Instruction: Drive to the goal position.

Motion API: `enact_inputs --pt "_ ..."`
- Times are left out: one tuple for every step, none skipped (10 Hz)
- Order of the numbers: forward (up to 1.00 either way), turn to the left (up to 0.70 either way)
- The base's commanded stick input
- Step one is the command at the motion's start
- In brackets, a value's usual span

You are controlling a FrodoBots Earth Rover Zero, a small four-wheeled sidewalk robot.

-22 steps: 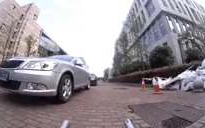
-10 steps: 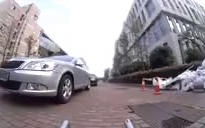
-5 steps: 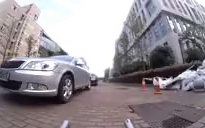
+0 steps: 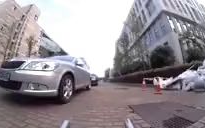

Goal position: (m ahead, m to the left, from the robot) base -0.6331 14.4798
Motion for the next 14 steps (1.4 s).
enact_inputs --pt "0.00 0.45" --pt "0.00 0.45" --pt "0.00 0.45" --pt "-0.10 0.41" --pt "-0.45 0.27" --pt "-0.45 0.27" --pt "-0.45 0.27" --pt "-0.45 0.27" --pt "-0.45 0.27" --pt "-0.45 0.27" --pt "-0.45 0.27" --pt "-0.45 0.27" --pt "-0.45 0.27" --pt "-0.45 0.27"
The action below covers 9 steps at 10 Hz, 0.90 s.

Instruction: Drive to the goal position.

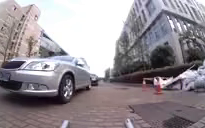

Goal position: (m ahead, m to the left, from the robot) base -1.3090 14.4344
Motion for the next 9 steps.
enact_inputs --pt "-0.45 0.27" --pt "-0.45 0.27" --pt "-0.45 0.15" --pt "-0.45 0.04" --pt "-0.45 0.00" --pt "-0.45 0.00" --pt "-0.45 0.00" --pt "-0.45 0.00" --pt "-0.45 0.00"
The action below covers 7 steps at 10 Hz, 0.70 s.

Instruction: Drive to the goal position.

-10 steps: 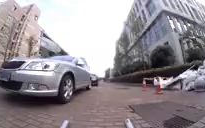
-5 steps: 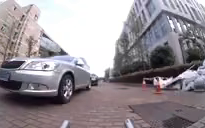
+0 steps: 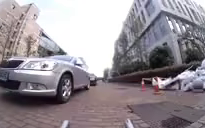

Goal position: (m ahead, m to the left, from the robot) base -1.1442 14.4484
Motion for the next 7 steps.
enact_inputs --pt "-0.45 0.00" --pt "-0.45 -0.01" --pt "-0.45 -0.12" --pt "-0.45 -0.27" --pt "-0.45 -0.27" --pt "-0.45 -0.27" --pt "-0.45 -0.27"
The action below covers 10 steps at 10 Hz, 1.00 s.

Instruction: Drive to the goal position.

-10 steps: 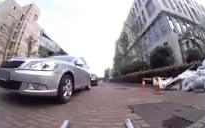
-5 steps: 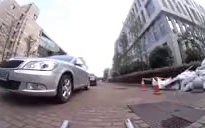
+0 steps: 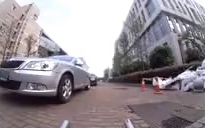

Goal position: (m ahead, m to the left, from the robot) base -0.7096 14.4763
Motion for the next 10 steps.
enact_inputs --pt "-0.45 -0.27" --pt "-0.45 -0.27" --pt "-0.45 -0.27" --pt "-0.45 -0.27" --pt "-0.45 -0.27" --pt "-0.45 -0.27" --pt "-0.45 -0.27" --pt "-0.45 -0.27" --pt "-0.45 -0.27" --pt "-0.45 -0.27"
